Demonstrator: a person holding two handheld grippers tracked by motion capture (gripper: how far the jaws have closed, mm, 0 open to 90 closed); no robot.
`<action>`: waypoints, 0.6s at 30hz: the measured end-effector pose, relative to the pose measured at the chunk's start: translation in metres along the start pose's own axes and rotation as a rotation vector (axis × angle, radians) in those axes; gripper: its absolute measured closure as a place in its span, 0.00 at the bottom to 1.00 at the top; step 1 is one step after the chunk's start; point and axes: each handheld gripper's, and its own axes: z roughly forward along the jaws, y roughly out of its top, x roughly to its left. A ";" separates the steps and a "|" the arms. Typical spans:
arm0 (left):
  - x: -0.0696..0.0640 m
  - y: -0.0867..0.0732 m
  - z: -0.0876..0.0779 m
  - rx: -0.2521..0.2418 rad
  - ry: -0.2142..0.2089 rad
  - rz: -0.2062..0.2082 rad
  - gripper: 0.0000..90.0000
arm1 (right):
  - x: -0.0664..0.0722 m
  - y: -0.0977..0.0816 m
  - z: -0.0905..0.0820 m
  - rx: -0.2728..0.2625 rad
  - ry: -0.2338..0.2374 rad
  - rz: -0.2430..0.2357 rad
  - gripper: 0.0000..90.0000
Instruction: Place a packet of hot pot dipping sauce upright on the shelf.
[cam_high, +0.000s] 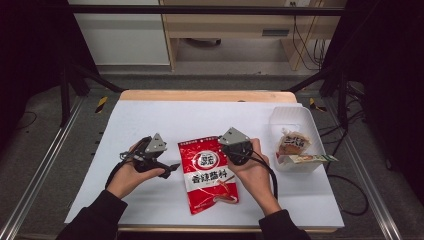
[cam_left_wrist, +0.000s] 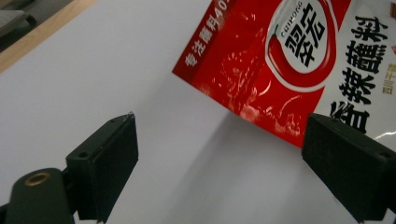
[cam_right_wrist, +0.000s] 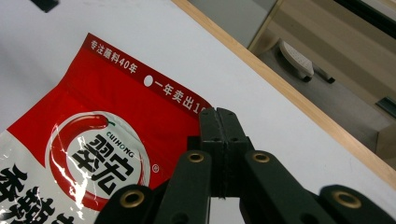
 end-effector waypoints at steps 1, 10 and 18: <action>0.001 0.002 0.000 -0.006 -0.001 -0.001 0.12 | 0.001 0.001 -0.001 -0.005 0.002 -0.001 1.00; -0.001 0.007 -0.009 -0.014 -0.010 0.002 0.14 | 0.011 0.017 -0.019 -0.055 0.035 -0.048 1.00; 0.000 0.007 -0.012 -0.025 -0.038 0.017 0.20 | 0.019 0.026 -0.026 -0.066 0.058 -0.084 1.00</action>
